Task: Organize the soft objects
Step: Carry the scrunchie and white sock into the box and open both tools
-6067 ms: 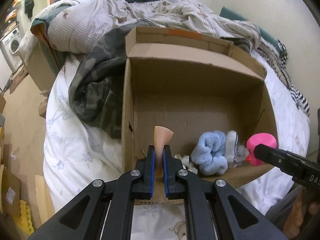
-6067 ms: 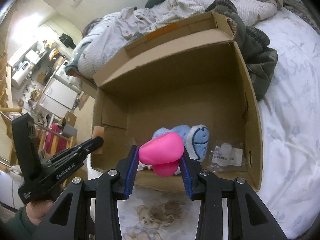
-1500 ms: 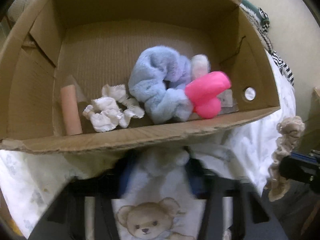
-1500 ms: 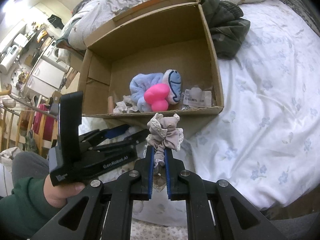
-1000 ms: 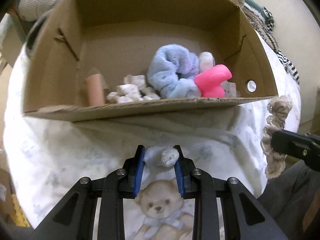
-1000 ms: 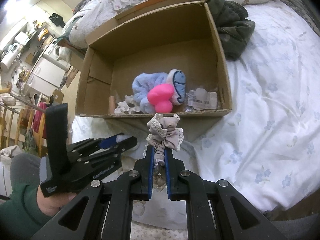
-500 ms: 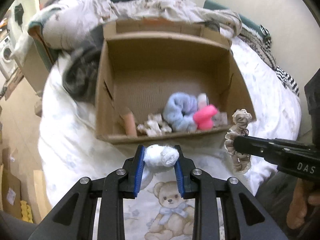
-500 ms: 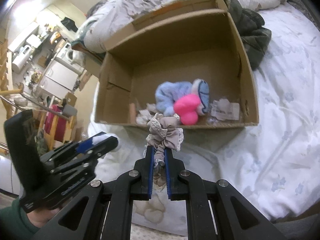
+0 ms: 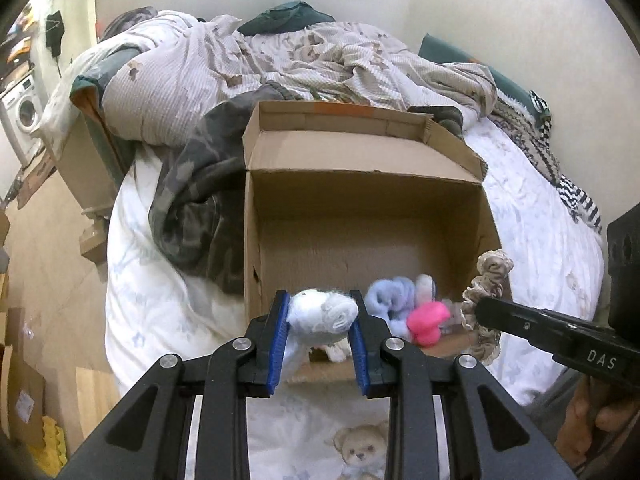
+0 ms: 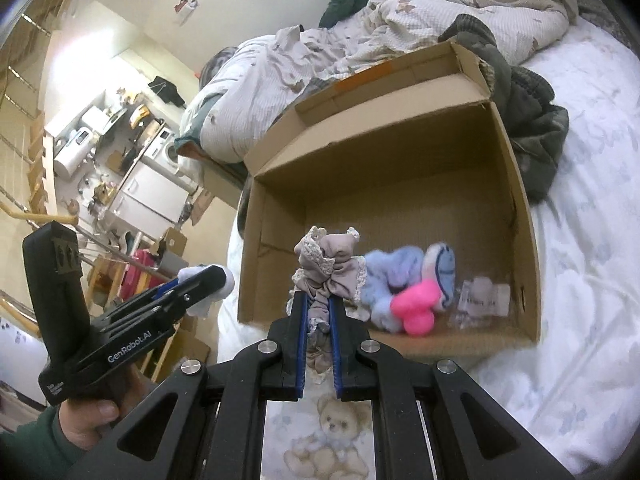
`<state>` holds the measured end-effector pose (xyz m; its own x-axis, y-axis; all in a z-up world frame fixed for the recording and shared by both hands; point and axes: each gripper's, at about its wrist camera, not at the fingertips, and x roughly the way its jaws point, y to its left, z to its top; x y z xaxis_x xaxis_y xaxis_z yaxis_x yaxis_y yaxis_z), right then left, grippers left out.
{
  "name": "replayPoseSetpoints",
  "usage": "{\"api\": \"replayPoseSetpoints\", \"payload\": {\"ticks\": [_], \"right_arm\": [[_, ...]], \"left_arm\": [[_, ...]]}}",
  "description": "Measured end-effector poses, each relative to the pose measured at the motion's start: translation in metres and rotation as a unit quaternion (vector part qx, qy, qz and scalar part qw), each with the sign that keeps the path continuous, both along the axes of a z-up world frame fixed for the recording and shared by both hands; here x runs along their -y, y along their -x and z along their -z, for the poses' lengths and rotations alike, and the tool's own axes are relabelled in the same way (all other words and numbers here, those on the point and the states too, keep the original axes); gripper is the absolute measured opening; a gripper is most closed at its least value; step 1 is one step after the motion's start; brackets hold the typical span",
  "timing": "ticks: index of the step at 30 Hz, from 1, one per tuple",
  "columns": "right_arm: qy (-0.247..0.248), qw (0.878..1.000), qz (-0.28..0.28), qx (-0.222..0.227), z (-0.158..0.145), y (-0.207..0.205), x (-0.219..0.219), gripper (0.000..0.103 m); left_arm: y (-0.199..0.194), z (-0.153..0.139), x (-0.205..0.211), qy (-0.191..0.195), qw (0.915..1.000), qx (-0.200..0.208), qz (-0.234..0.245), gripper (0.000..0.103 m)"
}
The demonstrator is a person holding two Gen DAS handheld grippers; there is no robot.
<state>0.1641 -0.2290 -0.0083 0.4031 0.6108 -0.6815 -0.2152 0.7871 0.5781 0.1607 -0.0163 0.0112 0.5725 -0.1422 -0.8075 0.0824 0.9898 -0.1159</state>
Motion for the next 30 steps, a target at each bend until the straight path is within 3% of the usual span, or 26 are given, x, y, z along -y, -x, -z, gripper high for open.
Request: {"api": "replayPoseSetpoints", "payload": {"ticks": [14, 23, 30], "right_arm": [[0.031, 0.999, -0.002, -0.025, 0.034, -0.032, -0.024, 0.012], [0.047, 0.998, -0.007, -0.047, 0.049, -0.037, -0.03, 0.012], [0.044, 0.998, 0.0, -0.04, 0.046, -0.042, -0.03, 0.012]], "left_arm": [[-0.032, 0.053, 0.001, 0.012, 0.9994, -0.031, 0.0, 0.026], [-0.037, 0.064, 0.01, 0.012, 0.9987, -0.046, 0.017, 0.026], [-0.037, 0.067, 0.012, 0.006, 0.9986, -0.05, 0.018, 0.026]]}}
